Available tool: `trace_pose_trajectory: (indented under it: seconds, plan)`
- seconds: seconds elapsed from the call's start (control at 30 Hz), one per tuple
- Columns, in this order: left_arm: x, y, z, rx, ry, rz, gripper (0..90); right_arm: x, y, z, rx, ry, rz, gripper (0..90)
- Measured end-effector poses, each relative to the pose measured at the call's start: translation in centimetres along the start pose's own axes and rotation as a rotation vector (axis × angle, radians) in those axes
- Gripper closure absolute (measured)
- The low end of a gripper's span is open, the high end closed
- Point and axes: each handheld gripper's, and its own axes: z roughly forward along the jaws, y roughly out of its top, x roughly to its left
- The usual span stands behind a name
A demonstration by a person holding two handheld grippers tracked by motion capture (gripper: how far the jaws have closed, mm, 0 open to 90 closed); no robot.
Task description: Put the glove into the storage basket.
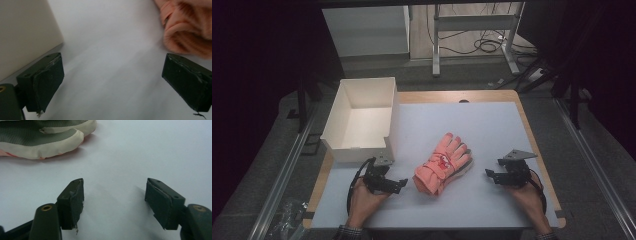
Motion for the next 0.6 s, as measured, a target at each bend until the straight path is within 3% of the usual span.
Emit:
trace_pose_trajectory:
  seconds: [0.13,0.2,0.37,0.6]
  plan:
    - [-0.4,1.1,-0.6,0.001,-0.004,0.009,5.1,0.4,0.0,0.2,0.009,-0.039,-0.024,24.0]
    - [-0.5,1.8,-0.9,0.006,-0.004,0.013,5.4,0.2,0.0,0.2,0.01,-0.028,-0.004,24.0]
    - [-0.8,3.5,-1.8,0.007,-0.026,0.015,5.4,0.3,-0.1,0.2,0.009,-0.037,-0.014,23.5]
    - [-1.9,5.9,-2.3,0.004,-0.044,0.049,5.3,0.3,-0.1,0.2,0.009,-0.037,-0.014,23.4]
